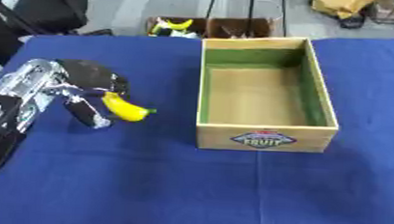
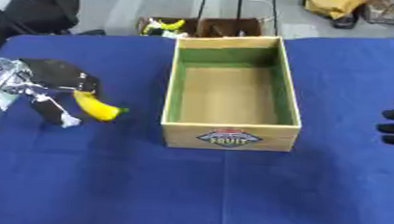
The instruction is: Pick up objects on the table and place them in the box.
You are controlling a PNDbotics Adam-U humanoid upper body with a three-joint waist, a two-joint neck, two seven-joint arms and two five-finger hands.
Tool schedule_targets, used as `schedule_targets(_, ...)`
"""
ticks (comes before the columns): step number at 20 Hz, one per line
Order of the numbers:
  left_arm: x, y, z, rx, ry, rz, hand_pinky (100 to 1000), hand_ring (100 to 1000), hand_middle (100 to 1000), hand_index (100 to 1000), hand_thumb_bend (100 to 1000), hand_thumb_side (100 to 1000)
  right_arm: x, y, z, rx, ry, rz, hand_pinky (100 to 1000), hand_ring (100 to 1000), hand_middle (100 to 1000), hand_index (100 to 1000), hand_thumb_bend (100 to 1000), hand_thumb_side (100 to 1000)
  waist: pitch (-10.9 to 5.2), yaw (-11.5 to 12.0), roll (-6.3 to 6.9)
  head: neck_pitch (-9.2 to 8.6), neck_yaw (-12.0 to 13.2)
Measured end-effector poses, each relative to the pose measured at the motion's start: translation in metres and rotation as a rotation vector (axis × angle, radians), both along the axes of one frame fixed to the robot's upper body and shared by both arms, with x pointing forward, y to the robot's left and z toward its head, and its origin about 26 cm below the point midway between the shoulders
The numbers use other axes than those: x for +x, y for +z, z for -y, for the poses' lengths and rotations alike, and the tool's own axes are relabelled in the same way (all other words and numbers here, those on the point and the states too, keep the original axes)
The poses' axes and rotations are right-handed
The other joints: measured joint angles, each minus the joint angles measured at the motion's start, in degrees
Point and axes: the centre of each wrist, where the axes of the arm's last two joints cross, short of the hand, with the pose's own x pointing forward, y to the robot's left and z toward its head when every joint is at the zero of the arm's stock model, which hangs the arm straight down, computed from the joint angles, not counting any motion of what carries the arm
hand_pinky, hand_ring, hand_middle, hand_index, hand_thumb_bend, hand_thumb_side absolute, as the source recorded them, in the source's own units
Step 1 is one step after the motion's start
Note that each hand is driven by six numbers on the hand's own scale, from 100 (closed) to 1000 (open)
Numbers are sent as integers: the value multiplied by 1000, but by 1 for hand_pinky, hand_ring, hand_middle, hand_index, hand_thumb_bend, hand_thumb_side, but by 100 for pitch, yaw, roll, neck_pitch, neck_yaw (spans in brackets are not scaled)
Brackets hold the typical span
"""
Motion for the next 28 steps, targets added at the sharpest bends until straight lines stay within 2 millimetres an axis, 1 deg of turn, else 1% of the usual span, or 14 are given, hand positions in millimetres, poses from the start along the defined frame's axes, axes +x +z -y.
schedule_targets(3,0,-1,-1,-3,-5,0,588,789,776,839,260,559,0,0,0,0,0,0,697,703,714,868,100,1000,1,0,-1,-1,0)
schedule_targets(6,1,-3,-2,-12,-12,5,553,769,753,817,214,554,0,0,0,1,-1,1,698,703,714,869,100,1000,3,-1,-10,-4,0)
schedule_targets(12,2,-6,-7,-30,-17,32,525,756,743,806,203,546,0,1,1,2,-4,2,698,703,714,869,100,1000,27,-14,-26,-8,0)
schedule_targets(15,3,-9,-8,-38,-15,44,504,747,732,794,158,538,0,1,1,2,-5,2,698,703,714,869,100,1000,32,-20,-29,-9,0)
schedule_targets(17,4,-10,-8,-41,-16,50,500,744,729,791,149,535,0,1,1,2,-5,3,698,703,714,869,100,1000,32,-21,-29,-9,0)
schedule_targets(20,4,-12,-10,-42,-17,56,513,756,756,813,166,528,0,1,1,2,-5,3,698,703,714,869,100,1000,34,-22,-28,-9,-1)
schedule_targets(21,4,-13,-10,-41,-16,55,528,766,783,843,205,535,0,1,1,2,-5,3,699,703,713,869,100,1000,34,-23,-28,-9,-1)
schedule_targets(22,5,-14,-11,-40,-13,51,528,766,783,843,205,535,0,1,1,2,-5,4,699,703,713,869,100,1000,37,-25,-28,-9,-1)
schedule_targets(23,5,-15,-12,-38,-11,47,532,768,792,854,231,539,0,1,1,2,-6,4,699,703,713,869,100,1000,38,-25,-28,-9,-2)
schedule_targets(26,5,-15,-13,-30,-5,48,517,752,749,835,221,534,0,1,1,3,-5,4,699,703,713,869,100,1000,41,-26,-28,-9,-2)
schedule_targets(28,5,-15,-13,-24,-3,54,507,744,741,833,221,532,0,1,1,5,-3,3,699,703,713,869,100,1000,46,-30,-31,-9,-2)
